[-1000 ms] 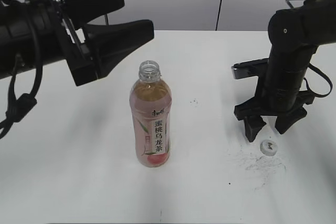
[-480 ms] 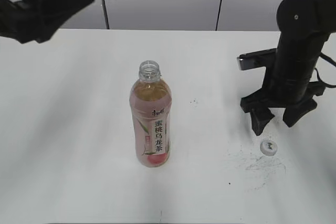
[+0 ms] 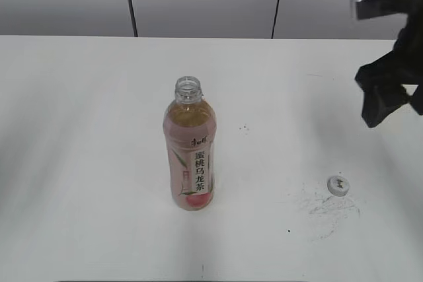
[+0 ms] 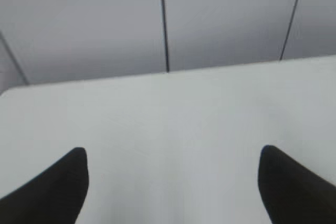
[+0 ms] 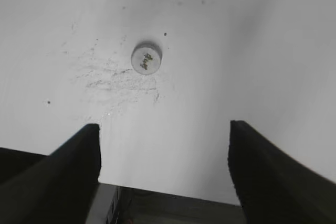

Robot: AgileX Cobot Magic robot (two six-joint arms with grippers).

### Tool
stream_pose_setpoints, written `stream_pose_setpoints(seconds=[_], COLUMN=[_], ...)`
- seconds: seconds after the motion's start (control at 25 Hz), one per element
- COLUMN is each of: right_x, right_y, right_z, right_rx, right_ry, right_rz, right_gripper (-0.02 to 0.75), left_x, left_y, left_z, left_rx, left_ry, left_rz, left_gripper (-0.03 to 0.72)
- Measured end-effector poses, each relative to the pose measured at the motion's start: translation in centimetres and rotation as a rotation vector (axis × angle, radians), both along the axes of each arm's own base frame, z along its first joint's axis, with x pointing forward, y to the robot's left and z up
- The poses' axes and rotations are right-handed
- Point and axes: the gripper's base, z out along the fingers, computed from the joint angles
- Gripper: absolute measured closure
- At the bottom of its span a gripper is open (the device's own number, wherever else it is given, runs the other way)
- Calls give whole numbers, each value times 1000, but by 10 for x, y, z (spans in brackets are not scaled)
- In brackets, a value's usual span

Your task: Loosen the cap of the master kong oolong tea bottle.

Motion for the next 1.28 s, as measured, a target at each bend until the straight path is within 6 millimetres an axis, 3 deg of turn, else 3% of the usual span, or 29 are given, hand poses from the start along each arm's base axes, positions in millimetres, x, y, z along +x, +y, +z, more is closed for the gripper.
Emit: stream_pose_setpoints(seconds=[0.12,0.32,0.48,0.76,1.0,1.16,1.28], right_x=[-21,-63,-104,-199,-262,-284,-283], right_y=[-7,-21,-33,-57,-82,-91,-91], right_z=[33,85,103,91,67,47,34], right_rx=[19,75,126,247,245,242,250], right_ry=[-67,-243,-337,-463,-654,-760,-842], right_rz=[0,0,-2,5,25,48,56], right_gripper=[172,172,173,173,174,174,174], left_x=[-17,-58,-89,-133,-146,-140,-138], left_y=[9,13,19,20,25,22,22], left_z=[-11,-20,-23,-26,-28,-29,-29], left_rx=[64,65,72,98,68,49,42], left_ry=[157,388,484,426,268,211,192], left_rz=[32,-65,-118,-326,-329,-329,-329], left_gripper=[101,102,102,111,125,125,125])
